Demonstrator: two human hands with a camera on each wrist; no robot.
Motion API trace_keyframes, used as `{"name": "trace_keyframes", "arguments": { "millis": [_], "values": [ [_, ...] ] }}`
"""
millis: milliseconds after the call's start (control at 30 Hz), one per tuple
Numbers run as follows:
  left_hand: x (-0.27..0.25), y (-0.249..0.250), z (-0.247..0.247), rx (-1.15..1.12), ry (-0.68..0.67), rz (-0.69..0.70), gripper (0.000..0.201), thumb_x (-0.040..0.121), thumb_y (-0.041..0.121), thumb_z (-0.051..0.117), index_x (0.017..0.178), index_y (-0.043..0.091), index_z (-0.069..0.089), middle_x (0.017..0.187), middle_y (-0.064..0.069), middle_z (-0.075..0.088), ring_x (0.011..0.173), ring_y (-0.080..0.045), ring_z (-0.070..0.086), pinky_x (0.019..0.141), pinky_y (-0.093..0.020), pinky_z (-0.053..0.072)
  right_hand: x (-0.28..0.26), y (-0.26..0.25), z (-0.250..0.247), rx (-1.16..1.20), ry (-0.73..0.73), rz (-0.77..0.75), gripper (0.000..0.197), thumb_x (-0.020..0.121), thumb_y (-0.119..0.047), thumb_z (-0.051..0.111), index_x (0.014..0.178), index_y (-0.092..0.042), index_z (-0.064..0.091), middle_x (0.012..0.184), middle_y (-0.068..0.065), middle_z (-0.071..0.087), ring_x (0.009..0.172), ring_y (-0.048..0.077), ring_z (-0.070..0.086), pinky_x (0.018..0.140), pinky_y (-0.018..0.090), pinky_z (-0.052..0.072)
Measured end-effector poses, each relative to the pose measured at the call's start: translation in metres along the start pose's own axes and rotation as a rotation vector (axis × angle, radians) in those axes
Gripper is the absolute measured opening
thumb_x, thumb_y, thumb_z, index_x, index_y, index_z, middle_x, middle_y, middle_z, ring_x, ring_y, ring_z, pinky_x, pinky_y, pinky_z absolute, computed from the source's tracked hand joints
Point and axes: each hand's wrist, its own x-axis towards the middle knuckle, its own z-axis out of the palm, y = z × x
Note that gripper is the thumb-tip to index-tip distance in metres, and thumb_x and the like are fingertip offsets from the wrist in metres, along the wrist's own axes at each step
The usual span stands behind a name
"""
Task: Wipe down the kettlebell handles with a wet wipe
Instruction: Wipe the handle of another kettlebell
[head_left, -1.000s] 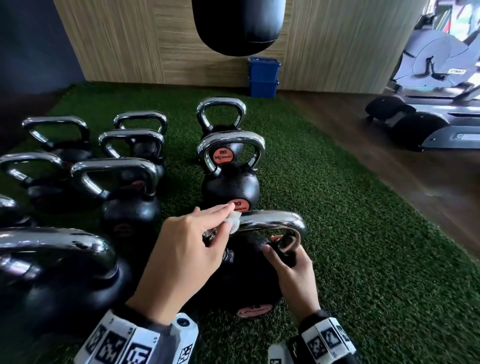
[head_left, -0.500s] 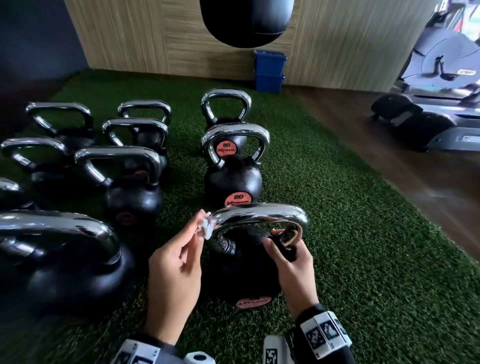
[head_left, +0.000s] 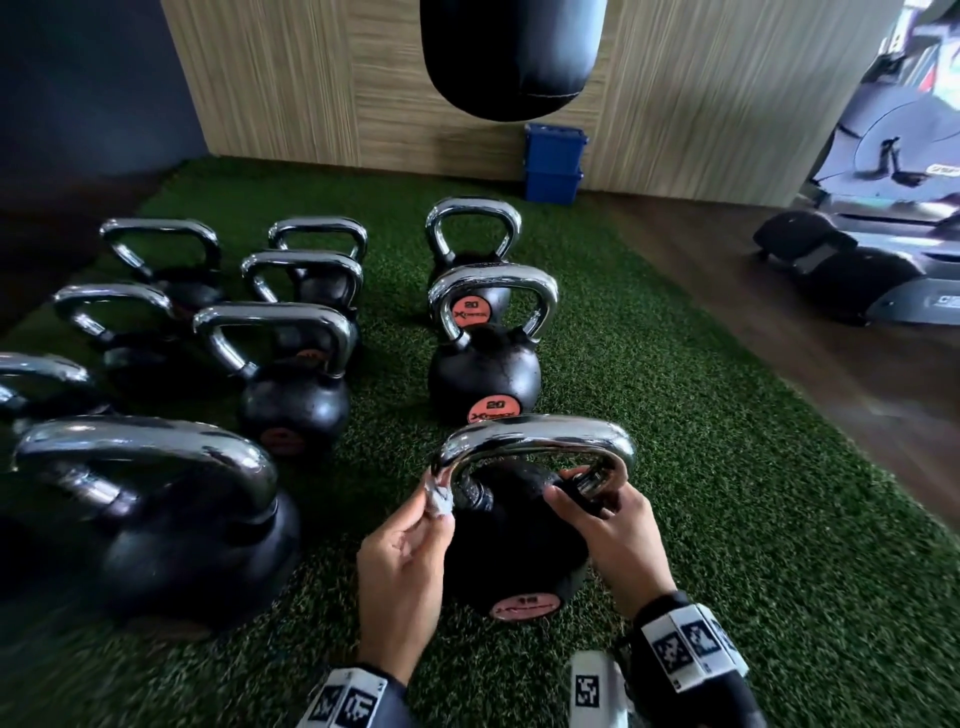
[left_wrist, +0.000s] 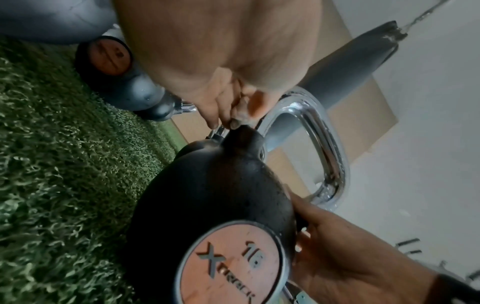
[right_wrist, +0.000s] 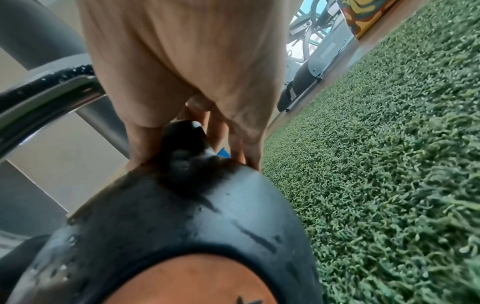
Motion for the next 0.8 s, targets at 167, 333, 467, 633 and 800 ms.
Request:
{"name": "trace_keyframes", "arguments": {
  "millis": [167, 333, 467, 633, 800],
  "values": [
    [0.002, 0.017, 0.0, 0.198, 0.049, 0.22, 0.025, 0.088, 0.029, 0.075, 0.108, 0.014, 0.079, 0.084, 0.026, 0.076, 0.081, 0.005, 0.074, 0.07, -0.012, 0.056, -0.01, -0.008, -0.009, -0.024, -0.003, 0.026, 0.038, 0.064, -0.048, 0.089, 0.091, -0.024, 0.076, 0.089, -0.011, 0.079, 0.088, 0.01, 0.075, 0.073, 0.025, 0.059],
    [0.03, 0.026, 0.006, 0.376, 0.058, 0.224, 0.028, 0.087, 0.034, 0.078, 0.106, 0.014, 0.08, 0.086, 0.004, 0.08, 0.067, 0.016, 0.065, 0.061, -0.005, 0.049, -0.04, -0.01, -0.034, -0.204, -0.051, -0.023, 0.031, 0.061, -0.036, 0.094, 0.087, -0.031, 0.077, 0.098, -0.016, 0.076, 0.095, 0.002, 0.07, 0.082, 0.023, 0.053],
    [0.056, 0.04, 0.028, 0.499, -0.006, 0.262, 0.019, 0.09, 0.028, 0.077, 0.098, 0.011, 0.081, 0.086, -0.006, 0.08, 0.071, -0.007, 0.069, 0.067, -0.015, 0.051, -0.059, -0.015, -0.048, -0.294, -0.182, -0.113, 0.028, 0.074, -0.011, 0.086, 0.095, -0.028, 0.079, 0.105, -0.019, 0.073, 0.099, 0.002, 0.07, 0.082, 0.016, 0.053],
    [0.079, 0.052, 0.054, 0.606, -0.154, 0.292, 0.013, 0.091, 0.02, 0.073, 0.086, 0.008, 0.076, 0.073, -0.01, 0.071, 0.074, -0.032, 0.068, 0.062, -0.027, 0.038, -0.066, -0.029, -0.036, -0.422, -0.285, -0.216, 0.019, 0.083, -0.001, 0.075, 0.094, -0.016, 0.081, 0.092, -0.011, 0.073, 0.088, 0.004, 0.067, 0.078, 0.014, 0.051],
    [0.093, 0.046, 0.052, 0.409, -0.413, 0.144, 0.017, 0.084, 0.033, 0.062, 0.08, 0.021, 0.074, 0.085, 0.004, 0.075, 0.079, -0.009, 0.066, 0.074, -0.021, 0.044, -0.037, -0.045, -0.015, -0.254, -0.217, -0.151, 0.035, 0.085, 0.011, 0.067, 0.077, -0.023, 0.068, 0.088, -0.008, 0.064, 0.092, 0.019, 0.061, 0.091, 0.047, 0.05]
  ]
}}
